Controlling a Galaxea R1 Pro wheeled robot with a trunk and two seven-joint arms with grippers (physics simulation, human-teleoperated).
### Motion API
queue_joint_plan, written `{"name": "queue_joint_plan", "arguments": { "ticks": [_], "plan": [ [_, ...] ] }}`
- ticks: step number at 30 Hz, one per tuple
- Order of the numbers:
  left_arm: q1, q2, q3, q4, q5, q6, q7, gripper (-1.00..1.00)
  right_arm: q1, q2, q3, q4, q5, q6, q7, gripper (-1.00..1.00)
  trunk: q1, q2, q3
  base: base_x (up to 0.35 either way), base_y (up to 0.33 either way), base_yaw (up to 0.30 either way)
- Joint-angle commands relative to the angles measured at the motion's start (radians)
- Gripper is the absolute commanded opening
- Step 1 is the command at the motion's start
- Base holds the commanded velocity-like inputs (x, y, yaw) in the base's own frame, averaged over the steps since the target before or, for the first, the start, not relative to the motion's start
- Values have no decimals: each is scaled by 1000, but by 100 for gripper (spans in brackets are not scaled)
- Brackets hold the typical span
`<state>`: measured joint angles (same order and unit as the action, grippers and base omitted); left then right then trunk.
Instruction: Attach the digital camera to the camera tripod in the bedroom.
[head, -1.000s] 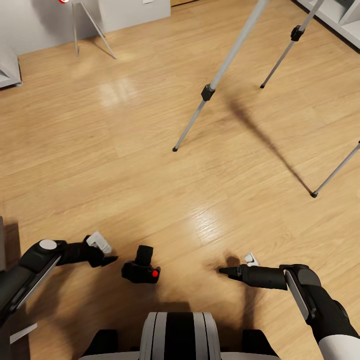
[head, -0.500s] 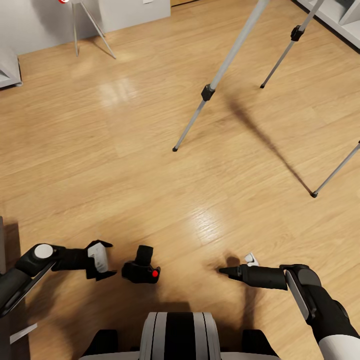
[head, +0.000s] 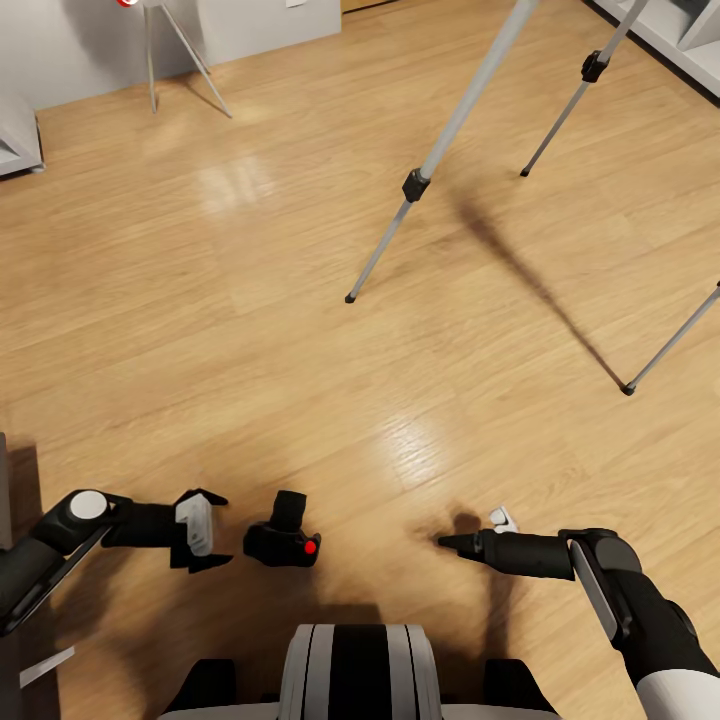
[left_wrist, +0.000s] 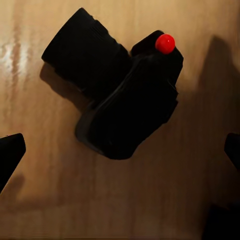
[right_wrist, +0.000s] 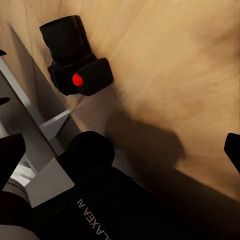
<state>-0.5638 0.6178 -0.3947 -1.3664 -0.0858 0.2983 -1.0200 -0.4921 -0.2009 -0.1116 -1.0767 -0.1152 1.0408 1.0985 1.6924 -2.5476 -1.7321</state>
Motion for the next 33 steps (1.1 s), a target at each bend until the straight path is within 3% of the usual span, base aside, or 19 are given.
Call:
{"name": "queue_joint_plan", "arguments": {
  "ticks": [1,9,13,14,15,21,28,33],
  "plan": [
    [-1,0,-1,3,-1,10,-3,100,0,0,0,0,-4,6,-1,100,0,0,-1,0,0,0],
    [-1,-8,-5,62,-7,6,11,100,0,0,0,0,-1,6,0,100,0,0,-1,0,0,0],
    [-1,-26,-5,85,-39,-15,26,100,0,-2,0,0,0,6,1,100,0,0,-1,0,0,0],
    [-1,-46,-6,97,-88,-56,37,100,0,-3,0,0,0,6,1,100,0,0,-1,0,0,0],
    [-1,-59,-6,106,-109,-77,44,100,0,-2,0,0,0,6,1,100,0,0,-1,0,0,0],
    [-1,-120,-5,168,-156,-124,60,100,0,-2,0,0,0,6,0,100,0,0,-1,0,0,0],
    [-1,-145,-4,197,-169,-135,67,100,0,-2,0,0,-1,6,0,100,0,0,-1,0,0,0],
    [-1,-148,-5,200,-170,-137,67,100,0,-1,0,0,-1,6,0,100,0,0,-1,0,0,0]
  ]
}}
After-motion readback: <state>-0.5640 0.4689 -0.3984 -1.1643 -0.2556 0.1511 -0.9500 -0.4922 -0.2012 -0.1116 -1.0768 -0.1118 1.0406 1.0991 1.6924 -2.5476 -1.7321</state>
